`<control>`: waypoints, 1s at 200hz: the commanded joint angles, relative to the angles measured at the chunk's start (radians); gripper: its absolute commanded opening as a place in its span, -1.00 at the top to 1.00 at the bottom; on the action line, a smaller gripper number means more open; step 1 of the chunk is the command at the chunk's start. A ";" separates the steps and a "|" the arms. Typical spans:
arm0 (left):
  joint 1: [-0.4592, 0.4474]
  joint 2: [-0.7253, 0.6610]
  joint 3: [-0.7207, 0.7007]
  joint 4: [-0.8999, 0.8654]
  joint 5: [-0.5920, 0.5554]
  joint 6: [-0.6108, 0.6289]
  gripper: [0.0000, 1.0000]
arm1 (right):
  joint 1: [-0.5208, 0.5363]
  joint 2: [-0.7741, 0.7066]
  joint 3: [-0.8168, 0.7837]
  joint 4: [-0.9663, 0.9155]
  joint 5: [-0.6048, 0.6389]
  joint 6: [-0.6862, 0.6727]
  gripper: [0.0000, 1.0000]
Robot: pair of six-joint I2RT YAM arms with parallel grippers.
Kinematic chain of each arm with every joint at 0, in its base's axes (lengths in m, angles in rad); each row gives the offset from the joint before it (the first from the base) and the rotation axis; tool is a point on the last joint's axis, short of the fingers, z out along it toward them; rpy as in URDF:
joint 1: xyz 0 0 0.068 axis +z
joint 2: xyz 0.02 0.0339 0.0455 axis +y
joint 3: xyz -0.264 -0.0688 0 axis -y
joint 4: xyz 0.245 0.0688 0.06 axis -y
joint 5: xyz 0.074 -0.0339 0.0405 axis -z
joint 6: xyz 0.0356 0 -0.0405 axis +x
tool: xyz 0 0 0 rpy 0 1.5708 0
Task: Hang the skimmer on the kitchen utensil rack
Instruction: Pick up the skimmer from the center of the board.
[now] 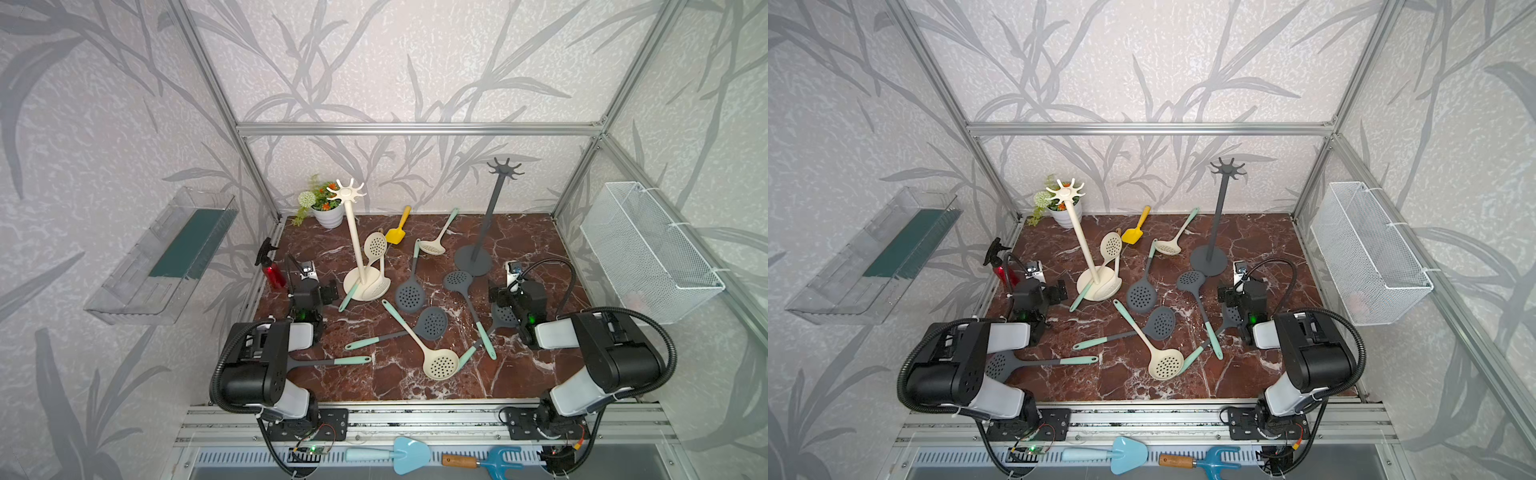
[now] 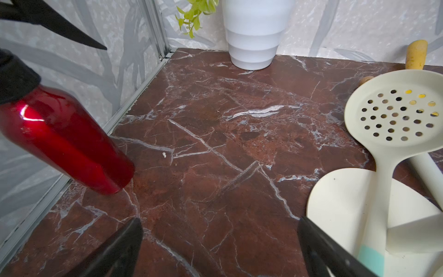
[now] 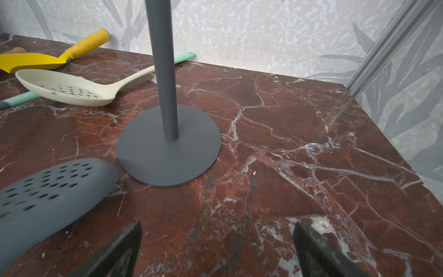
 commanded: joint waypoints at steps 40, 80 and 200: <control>0.000 0.008 0.024 0.005 0.003 0.008 -0.98 | 0.000 -0.016 0.004 0.015 -0.002 -0.003 -0.99; 0.001 0.007 0.024 0.005 0.003 0.008 -0.98 | 0.000 -0.016 0.004 0.015 -0.003 -0.003 -0.98; -0.015 0.013 0.027 0.002 -0.031 0.011 -0.98 | 0.000 -0.017 0.006 0.013 -0.006 -0.003 -0.98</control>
